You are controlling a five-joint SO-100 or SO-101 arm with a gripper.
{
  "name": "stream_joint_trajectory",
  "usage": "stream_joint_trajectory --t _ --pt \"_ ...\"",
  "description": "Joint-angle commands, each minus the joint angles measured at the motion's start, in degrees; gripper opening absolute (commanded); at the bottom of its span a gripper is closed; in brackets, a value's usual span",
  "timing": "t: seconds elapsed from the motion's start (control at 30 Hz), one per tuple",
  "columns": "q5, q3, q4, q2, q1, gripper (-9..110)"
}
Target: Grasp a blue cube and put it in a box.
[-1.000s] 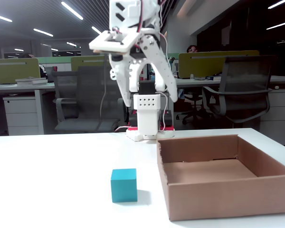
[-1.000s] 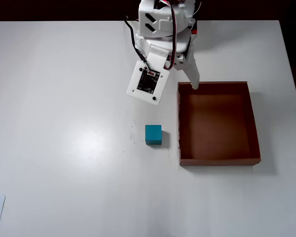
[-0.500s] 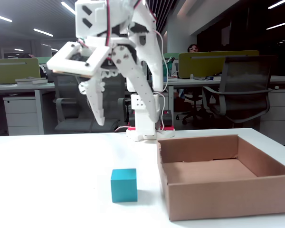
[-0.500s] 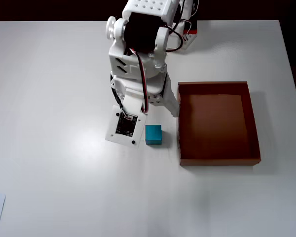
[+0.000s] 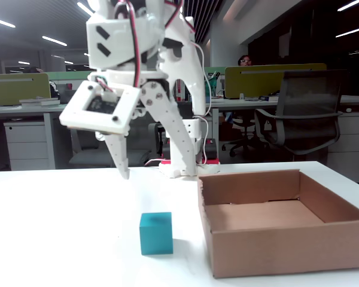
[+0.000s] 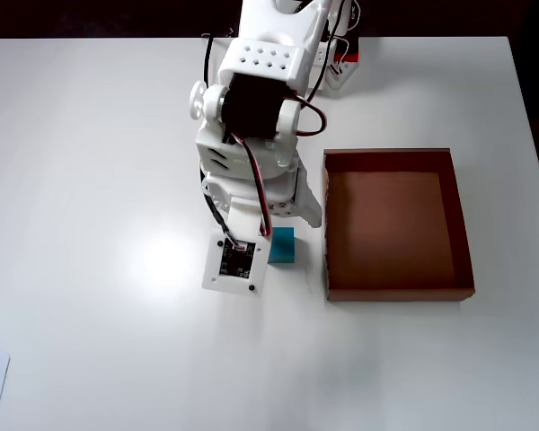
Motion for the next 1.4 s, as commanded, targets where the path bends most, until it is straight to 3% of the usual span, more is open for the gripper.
stream_joint_trajectory --t 0.0,0.23,0.87,1.37 --pt "-1.1 -2.8 -2.9 -1.0 -0.8 35" --pt "-1.2 2.3 -10.2 -3.8 -0.1 34" --pt "-0.7 9.1 -14.5 -7.0 -1.4 32" --pt "0.3 8.7 -15.0 -7.4 -2.0 21"
